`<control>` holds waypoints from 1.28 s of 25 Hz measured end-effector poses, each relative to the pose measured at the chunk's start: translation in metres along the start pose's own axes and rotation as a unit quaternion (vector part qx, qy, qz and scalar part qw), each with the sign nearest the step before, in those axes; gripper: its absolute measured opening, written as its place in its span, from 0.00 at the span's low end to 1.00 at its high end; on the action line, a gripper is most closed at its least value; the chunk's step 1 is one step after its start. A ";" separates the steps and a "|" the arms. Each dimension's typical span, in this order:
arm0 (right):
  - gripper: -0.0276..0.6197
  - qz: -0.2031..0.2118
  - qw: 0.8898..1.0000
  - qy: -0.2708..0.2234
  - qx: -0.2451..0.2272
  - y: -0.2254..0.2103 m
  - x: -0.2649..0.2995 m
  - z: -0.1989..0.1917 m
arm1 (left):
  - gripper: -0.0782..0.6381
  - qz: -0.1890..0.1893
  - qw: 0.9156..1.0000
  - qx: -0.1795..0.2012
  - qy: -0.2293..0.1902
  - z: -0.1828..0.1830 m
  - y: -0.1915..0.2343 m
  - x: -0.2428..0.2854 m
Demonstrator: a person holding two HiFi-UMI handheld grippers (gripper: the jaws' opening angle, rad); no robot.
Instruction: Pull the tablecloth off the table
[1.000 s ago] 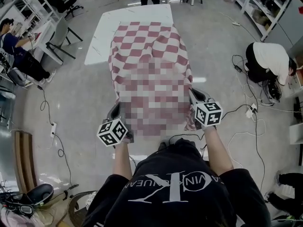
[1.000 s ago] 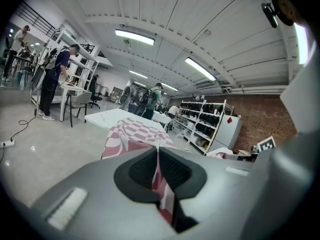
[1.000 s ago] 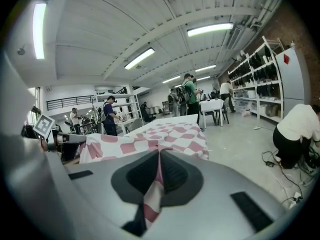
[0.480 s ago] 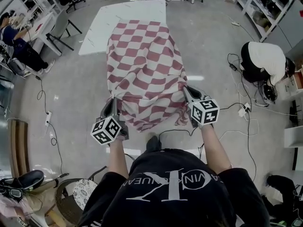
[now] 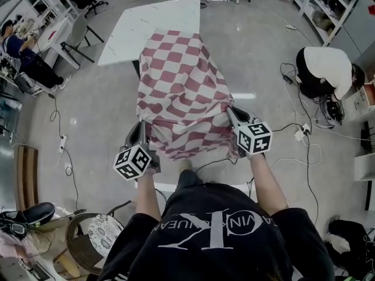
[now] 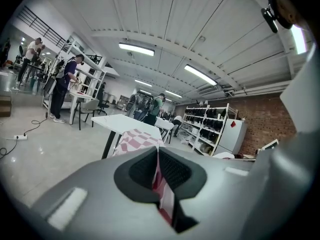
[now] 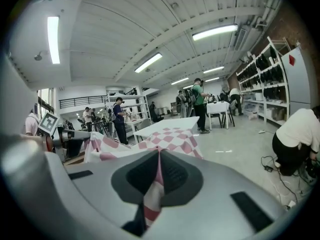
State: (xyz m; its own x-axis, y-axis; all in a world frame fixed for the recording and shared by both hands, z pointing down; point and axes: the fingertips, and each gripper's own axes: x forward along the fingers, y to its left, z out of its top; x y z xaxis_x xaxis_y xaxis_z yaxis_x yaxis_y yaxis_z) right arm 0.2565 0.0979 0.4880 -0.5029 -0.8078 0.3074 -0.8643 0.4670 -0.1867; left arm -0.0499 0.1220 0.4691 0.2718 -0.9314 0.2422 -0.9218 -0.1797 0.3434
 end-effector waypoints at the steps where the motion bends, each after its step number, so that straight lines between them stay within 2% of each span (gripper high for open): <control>1: 0.07 0.001 1.000 -0.001 -0.001 0.000 -0.006 -0.001 | 0.13 0.000 1.000 0.000 -0.003 -0.001 -0.004 -0.005; 9: 0.07 0.020 1.000 -0.013 -0.017 -0.005 -0.047 0.003 | 0.13 0.006 0.999 -0.009 -0.044 0.000 -0.035 -0.046; 17: 0.07 0.029 0.999 -0.040 0.002 0.001 -0.063 0.019 | 0.13 0.012 0.997 -0.004 -0.078 0.022 -0.036 -0.080; 26: 0.07 0.021 0.999 -0.050 0.008 0.008 -0.058 0.028 | 0.13 0.011 0.997 0.031 -0.065 0.032 -0.024 -0.081; 32: 0.07 0.029 0.998 -0.056 0.010 0.020 -0.049 0.039 | 0.13 0.015 0.997 0.039 -0.065 0.044 -0.012 -0.086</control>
State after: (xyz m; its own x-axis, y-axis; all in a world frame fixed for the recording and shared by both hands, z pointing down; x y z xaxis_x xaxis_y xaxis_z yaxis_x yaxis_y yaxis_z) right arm 0.2638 0.1329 0.4332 -0.5474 -0.8153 0.1888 -0.8327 0.5084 -0.2194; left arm -0.0746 0.1906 0.4042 0.2098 -0.9691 0.1295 -0.9493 -0.1702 0.2645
